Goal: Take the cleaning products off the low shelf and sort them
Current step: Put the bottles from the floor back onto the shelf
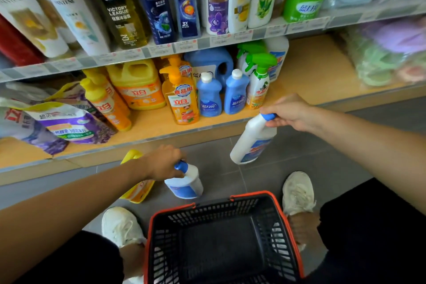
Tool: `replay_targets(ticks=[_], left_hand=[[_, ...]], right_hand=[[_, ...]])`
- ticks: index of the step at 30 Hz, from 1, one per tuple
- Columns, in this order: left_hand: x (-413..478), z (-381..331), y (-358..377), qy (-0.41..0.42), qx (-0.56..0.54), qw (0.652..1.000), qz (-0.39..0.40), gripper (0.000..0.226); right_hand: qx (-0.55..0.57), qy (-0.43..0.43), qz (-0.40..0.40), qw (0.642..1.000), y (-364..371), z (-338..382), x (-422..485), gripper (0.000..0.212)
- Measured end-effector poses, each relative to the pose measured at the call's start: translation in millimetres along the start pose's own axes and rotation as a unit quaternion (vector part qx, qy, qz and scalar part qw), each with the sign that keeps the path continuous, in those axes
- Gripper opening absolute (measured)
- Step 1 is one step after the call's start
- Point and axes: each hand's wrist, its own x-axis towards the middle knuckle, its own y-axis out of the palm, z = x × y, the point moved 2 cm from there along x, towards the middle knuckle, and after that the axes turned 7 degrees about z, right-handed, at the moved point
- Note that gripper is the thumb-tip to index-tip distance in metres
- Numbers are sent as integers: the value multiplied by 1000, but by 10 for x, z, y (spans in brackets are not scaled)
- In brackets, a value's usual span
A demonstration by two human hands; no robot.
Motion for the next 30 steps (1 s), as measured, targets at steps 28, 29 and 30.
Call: replay_targets(ticks=[28, 29, 30], left_hand=[[1153, -735, -1019, 87, -316, 909, -256, 31], [1161, -729, -1014, 86, -315, 910, -255, 30], [1167, -720, -1009, 85, -315, 911, -253, 29]], right_hand=[[-47, -208, -231, 949, -1054, 651, 943, 36], [-27, -213, -218, 952, -1042, 603, 963, 36], [-8, -219, -204, 954, -1039, 541, 979, 33]])
